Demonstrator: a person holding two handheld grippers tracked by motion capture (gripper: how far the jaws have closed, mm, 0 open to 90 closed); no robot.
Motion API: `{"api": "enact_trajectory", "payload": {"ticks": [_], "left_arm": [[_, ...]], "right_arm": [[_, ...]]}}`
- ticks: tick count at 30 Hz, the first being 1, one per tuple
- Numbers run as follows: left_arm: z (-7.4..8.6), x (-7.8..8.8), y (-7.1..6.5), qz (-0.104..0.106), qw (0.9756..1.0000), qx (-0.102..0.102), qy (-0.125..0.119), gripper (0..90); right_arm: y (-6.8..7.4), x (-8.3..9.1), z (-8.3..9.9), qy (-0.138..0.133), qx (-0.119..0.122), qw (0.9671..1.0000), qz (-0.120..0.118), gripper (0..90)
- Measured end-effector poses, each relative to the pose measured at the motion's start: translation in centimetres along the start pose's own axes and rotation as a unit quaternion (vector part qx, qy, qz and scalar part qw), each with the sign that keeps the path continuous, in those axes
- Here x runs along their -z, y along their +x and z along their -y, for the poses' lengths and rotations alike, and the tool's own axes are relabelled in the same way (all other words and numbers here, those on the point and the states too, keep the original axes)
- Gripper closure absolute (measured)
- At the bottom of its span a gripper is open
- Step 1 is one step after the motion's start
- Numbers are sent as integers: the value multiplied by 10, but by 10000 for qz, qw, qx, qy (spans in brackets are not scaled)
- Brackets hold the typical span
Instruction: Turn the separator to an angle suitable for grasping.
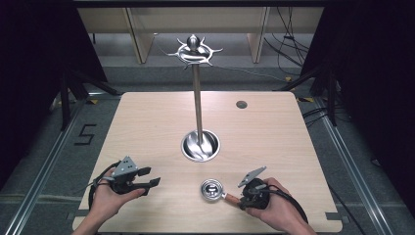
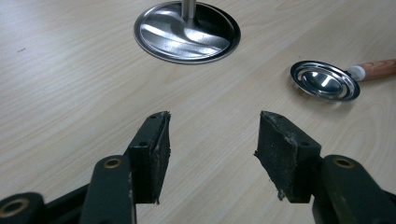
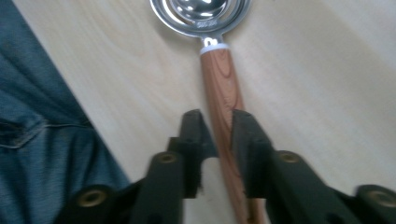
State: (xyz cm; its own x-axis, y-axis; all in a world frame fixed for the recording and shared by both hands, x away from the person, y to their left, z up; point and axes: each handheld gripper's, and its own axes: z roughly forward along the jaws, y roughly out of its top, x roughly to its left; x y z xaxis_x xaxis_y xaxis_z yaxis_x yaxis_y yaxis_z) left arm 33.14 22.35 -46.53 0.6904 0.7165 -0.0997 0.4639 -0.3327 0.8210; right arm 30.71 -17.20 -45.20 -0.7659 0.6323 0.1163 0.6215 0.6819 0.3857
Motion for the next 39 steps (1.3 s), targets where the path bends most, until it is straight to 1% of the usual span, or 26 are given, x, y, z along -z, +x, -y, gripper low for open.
{"api": "enact_trajectory", "payload": {"ticks": [2, 3, 4, 5, 7, 8, 9, 11, 12, 13, 14, 15, 18, 19, 20, 23, 26, 27, 28, 29, 31, 32, 33, 34, 35, 39], "left_arm": [[0, 1, 1, -25, 10000, -69, 59, 434], [1, 0, 0, 7, 9999, 97, 38, 434], [1, 0, 0, -23, 9999, 64, 78, 433], [2, -1, 1, 16, 9999, 94, 32, 430], [1, 0, 1, 21, 9999, 84, 63, 426], [1, 0, 1, 21, 9999, 84, 63, 425], [1, 1, 1, 17, 10000, 15, 81, 424], [1, 2, 0, 6, 9999, 11, 108, 424], [1, 2, 0, 6, 9999, 11, 108, 424], [0, 1, 0, 12, 9999, 16, 110, 424], [0, 1, 0, 14, 9999, 15, 115, 424], [1, 1, 1, 34, 9999, -14, 153, 424], [0, 1, 1, 15, 9999, -12, 163, 424], [1, 1, 0, 33, 9999, 55, 104, 423], [1, 1, 0, 33, 9999, 55, 104, 423], [0, 2, 1, 14, 9999, -8, 144, 423], [0, 2, 0, 19, 9999, 12, 133, 422], [0, 2, 0, 12, 9999, 9, 160, 422], [0, 2, 0, 16, 9999, 7, 161, 422], [0, 1, -1, 50, 9999, 57, 91, 421], [-1, 2, 0, 59, 9999, -52, 111, 420], [-1, 2, 0, 67, 9999, -71, 131, 420], [-1, 2, 0, 69, 9999, -75, 124, 420], [-1, 2, 0, 70, 9999, -77, 127, 419], [0, 1, -1, 50, 9999, 33, 112, 419], [0, 0, -2, 50, 9999, 52, 114, 418]], "right_arm": [[2, 1, 0, 132, -22, 9999, 14, 891], [2, 1, 0, 132, -22, 9999, 14, 891], [4, 2, 0, 243, -119, 9996, -93, 900], [7, 1, 0, 396, -361, 9983, -212, 900], [8, -4, 1, 850, -579, 9940, -383, 900], [8, -4, 1, 850, -579, 9940, -383, 900], [8, -9, 4, 1073, -660, 9911, -428, 900], [5, -14, 6, 1203, -714, 9895, -374, 900], [0, -15, 8, 1348, -567, 9889, -270, 900], [0, -15, 8, 1348, -567, 9889, -270, 900], [2, -15, 8, 1411, -884, 9858, -212, 900], [0, -15, 9, 1561, -1003, 9826, -113, 900], [-2, -18, 10, 1542, -1072, 9821, -144, 900], [-4, -20, 12, 1579, -890, 9834, -101, 900], [-4, -20, 12, 1579, -890, 9834, -101, 900], [-1, -21, 10, 1692, -1150, 9788, -41, 900], [-5, -21, 10, 1755, -1025, 9791, 69, 900], [-6, -23, 11, 1623, -1044, 9812, 94, 900], [-7, -22, 10, 1643, -1114, 9800, 116, 900], [-8, -21, 9, 1675, -1351, 9764, 167, 900], [-10, -20, 8, 1720, -1504, 9733, 219, 900], [-10, -20, 8, 1720, -1504, 9733, 219, 900], [-13, -21, 7, 1609, -1474, 9759, 91, 900], [-16, -20, 6, 1591, -1409, 9770, 169, 900], [-21, -21, 3, 1520, -1504, 9766, 245, 900], [-32, -21, -3, 1414, -1473, 9779, 450, 900]]}}
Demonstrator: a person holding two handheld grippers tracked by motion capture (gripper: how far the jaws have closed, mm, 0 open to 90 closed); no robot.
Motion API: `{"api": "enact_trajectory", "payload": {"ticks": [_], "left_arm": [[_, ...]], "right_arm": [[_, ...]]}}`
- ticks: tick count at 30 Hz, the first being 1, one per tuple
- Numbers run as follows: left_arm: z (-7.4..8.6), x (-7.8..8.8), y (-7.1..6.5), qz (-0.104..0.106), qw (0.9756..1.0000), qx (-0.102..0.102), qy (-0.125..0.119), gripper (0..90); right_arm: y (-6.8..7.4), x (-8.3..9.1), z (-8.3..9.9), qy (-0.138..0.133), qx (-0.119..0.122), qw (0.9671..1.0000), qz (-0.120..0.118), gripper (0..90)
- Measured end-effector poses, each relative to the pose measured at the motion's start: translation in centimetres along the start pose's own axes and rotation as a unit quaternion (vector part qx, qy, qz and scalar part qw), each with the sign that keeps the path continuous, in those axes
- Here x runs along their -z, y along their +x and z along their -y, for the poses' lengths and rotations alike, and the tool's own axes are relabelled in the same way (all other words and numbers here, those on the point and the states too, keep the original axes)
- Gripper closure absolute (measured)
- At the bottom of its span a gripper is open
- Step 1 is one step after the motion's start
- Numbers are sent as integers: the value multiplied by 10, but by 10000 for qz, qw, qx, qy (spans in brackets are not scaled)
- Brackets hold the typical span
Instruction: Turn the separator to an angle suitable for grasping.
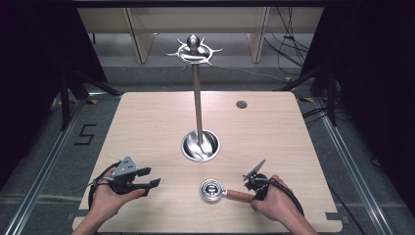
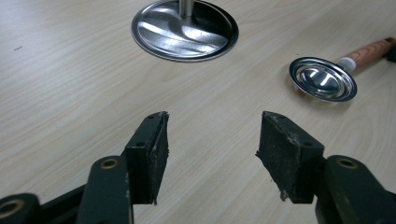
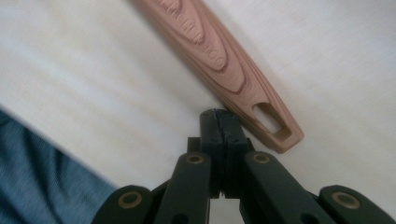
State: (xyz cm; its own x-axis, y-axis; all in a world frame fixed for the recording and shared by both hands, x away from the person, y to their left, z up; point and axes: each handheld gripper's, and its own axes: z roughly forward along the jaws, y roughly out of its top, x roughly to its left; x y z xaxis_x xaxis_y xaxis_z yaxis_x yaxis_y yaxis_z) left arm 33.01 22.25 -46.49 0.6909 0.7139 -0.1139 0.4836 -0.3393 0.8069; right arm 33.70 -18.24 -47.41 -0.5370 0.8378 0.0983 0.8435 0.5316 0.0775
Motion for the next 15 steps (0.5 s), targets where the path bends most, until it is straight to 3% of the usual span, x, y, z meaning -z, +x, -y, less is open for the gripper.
{"api": "enact_trajectory", "payload": {"ticks": [1, 9, 10, 15], "left_arm": [[0, 0, 0, 4, 10000, 9, -2, 418], [0, 0, 1, 49, 9999, -67, 117, 417], [1, -2, 0, 34, 10000, 46, -22, 417], [1, -2, 1, 35, 10000, 33, 12, 417]], "right_arm": [[-6, 0, -7, -64, -77, 9999, 65, 900], [-18, 1, -31, -211, -352, 9990, 199, 900], [-21, 1, -39, -226, -409, 9986, 232, 900], [-26, -1, -57, -339, -390, 9982, 309, 900]]}}
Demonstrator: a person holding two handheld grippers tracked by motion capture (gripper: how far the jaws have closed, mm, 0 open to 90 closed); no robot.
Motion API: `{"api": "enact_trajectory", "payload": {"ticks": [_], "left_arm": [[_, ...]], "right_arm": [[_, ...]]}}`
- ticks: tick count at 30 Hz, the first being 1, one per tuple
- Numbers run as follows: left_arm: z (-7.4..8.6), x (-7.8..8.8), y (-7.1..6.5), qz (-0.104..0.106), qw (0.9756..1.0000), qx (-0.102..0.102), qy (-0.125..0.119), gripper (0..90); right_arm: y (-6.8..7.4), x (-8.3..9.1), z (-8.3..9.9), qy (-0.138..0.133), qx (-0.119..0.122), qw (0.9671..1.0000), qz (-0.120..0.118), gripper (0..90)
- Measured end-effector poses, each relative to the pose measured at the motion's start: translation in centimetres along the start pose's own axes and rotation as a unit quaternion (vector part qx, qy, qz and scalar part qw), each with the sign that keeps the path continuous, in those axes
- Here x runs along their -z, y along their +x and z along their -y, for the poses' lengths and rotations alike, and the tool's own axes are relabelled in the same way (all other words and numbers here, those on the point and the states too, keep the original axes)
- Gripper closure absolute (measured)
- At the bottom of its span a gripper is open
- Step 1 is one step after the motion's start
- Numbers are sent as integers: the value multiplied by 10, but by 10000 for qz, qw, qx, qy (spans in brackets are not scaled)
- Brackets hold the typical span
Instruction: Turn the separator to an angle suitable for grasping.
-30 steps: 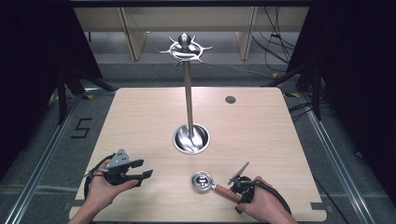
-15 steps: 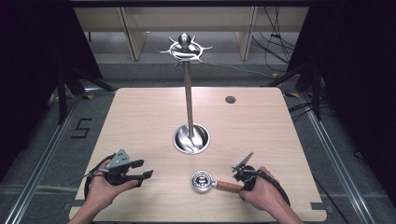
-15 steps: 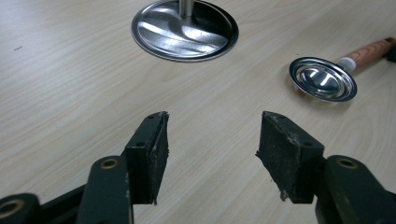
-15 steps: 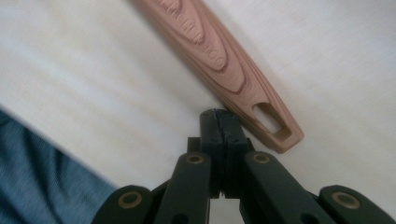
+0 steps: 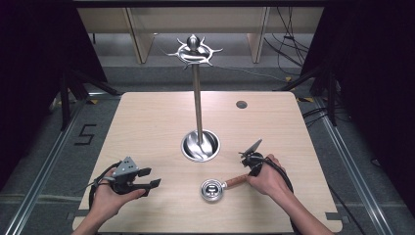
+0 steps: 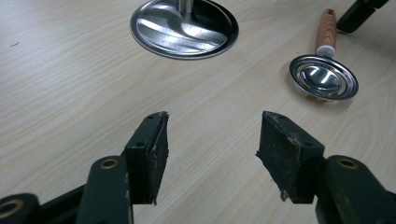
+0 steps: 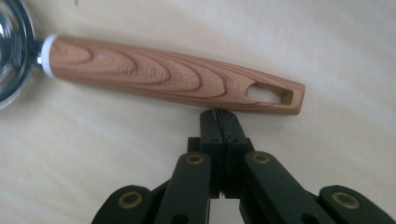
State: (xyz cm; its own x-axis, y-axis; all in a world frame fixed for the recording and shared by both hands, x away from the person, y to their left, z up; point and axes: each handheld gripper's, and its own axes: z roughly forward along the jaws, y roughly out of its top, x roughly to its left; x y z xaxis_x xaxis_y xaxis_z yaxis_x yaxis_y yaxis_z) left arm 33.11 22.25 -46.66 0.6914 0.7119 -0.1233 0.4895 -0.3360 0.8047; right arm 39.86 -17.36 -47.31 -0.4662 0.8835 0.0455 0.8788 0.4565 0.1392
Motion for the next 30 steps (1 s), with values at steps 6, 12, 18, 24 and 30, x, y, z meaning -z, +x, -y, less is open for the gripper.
{"api": "enact_trajectory", "payload": {"ticks": [6, 12, 18, 24, 30], "left_arm": [[0, 0, 3, 7, 9999, -65, 118, 417], [0, 0, 2, 11, 10000, -2, 63, 417], [0, -1, 2, 21, 10000, -1, 65, 416], [-1, -3, 1, -33, 10000, -29, 63, 416], [-1, -6, 0, 44, 10000, 11, 36, 416]], "right_arm": [[1, -6, -25, -113, 33, 9999, 82, 900], [6, -8, -39, -195, 66, 9997, 103, 900], [8, -8, -45, -342, 52, 9994, 41, 889], [11, -3, -42, -582, -257, 9980, 22, 749], [14, 10, -36, -1006, -602, 9931, 18, 617]]}}
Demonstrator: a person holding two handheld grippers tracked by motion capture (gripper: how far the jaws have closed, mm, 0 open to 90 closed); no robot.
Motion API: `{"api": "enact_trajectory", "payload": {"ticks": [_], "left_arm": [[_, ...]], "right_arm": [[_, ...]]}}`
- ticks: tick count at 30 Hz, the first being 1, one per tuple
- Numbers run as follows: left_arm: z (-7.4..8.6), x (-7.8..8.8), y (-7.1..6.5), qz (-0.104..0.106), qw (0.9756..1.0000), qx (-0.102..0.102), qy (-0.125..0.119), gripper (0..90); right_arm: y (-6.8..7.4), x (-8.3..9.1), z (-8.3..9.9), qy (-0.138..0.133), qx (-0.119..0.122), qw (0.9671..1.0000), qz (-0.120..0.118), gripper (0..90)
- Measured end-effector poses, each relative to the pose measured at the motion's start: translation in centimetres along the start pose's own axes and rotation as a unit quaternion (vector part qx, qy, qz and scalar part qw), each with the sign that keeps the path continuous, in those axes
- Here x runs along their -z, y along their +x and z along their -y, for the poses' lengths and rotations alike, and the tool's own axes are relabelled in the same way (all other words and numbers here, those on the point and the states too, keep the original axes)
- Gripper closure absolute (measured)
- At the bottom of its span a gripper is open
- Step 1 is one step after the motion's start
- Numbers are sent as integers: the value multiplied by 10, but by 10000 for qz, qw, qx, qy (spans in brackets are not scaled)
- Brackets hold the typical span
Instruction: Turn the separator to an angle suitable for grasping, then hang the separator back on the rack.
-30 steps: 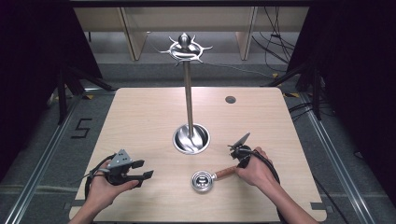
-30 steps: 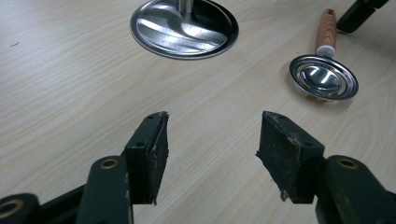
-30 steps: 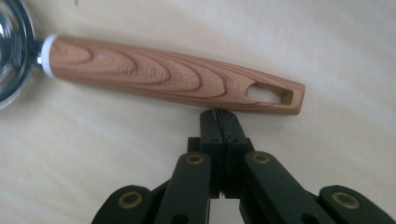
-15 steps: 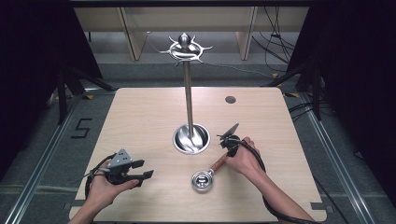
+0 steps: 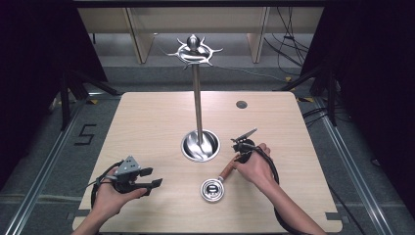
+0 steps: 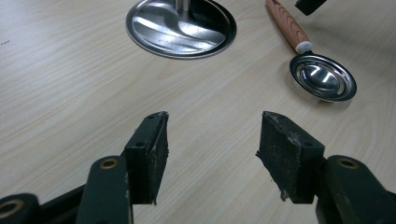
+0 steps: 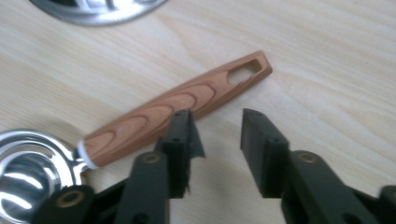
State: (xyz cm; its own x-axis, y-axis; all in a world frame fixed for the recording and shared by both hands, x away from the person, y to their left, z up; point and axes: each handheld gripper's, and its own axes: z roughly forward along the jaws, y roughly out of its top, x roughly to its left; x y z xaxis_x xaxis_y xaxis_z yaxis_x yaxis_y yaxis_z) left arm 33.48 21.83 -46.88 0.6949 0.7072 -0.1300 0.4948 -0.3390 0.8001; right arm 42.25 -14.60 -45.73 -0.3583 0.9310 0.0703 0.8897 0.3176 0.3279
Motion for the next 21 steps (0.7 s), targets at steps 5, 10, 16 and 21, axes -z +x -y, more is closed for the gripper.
{"api": "enact_trajectory", "payload": {"ticks": [5, 10, 16, 21], "left_arm": [[1, 2, 0, 7, 10000, -24, 47, 416], [1, 3, 0, -84, 10000, 9, -20, 415], [0, 4, 3, -187, 9997, -17, 124, 386], [1, 5, 3, -312, 9995, 47, 59, 360]], "right_arm": [[6, 0, 2, -56, -17, 9999, -150, 544], [3, -4, -3, -56, -261, 9993, -250, 407], [7, -9, -6, 237, -732, 9968, -230, 355], [11, -14, -10, 312, -873, 9954, -227, 338]]}}
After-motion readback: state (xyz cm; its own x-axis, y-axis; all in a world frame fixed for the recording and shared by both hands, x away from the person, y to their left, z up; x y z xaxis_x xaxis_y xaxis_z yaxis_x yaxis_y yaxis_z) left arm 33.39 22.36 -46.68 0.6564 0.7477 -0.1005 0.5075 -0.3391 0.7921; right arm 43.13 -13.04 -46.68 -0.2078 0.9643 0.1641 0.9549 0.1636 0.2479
